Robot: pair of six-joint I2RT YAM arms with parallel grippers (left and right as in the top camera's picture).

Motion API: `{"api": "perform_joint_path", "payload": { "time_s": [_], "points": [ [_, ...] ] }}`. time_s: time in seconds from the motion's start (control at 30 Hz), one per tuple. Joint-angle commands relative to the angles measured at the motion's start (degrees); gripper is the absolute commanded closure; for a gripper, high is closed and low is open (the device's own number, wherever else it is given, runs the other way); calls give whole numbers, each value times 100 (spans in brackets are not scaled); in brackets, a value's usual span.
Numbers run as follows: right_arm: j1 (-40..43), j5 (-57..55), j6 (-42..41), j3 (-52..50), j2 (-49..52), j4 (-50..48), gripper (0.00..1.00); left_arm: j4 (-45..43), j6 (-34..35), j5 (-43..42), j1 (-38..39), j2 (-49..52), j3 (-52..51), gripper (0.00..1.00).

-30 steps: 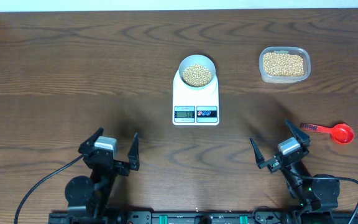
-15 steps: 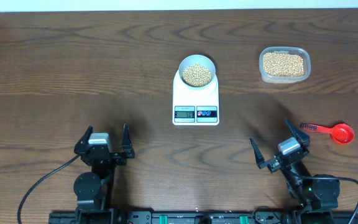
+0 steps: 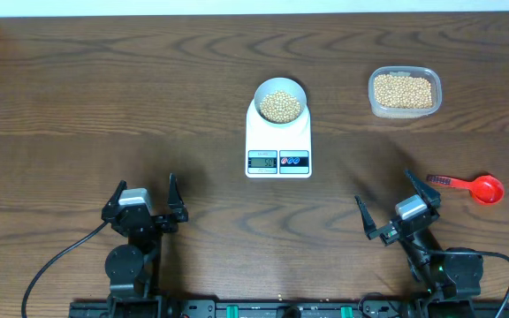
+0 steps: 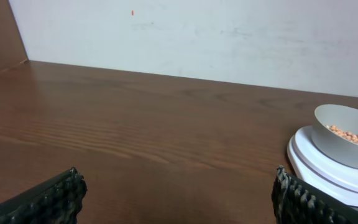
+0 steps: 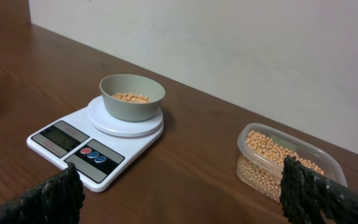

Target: Scoop item into bowl and weigh 50g on scale

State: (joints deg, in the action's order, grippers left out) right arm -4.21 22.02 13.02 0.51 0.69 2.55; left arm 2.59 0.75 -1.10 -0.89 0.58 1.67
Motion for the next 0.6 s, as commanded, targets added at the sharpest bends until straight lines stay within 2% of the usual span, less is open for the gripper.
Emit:
{"api": "perform_joint_path", "payload": {
  "time_s": [0.0,0.57],
  "points": [
    [-28,-46,-52,-15,-31,22,1,179,-109,184,85,-52,-144,2],
    [-28,-46,-52,-15,-31,22,1,160,-107,160,28,-52,-144,2]
  ]
}}
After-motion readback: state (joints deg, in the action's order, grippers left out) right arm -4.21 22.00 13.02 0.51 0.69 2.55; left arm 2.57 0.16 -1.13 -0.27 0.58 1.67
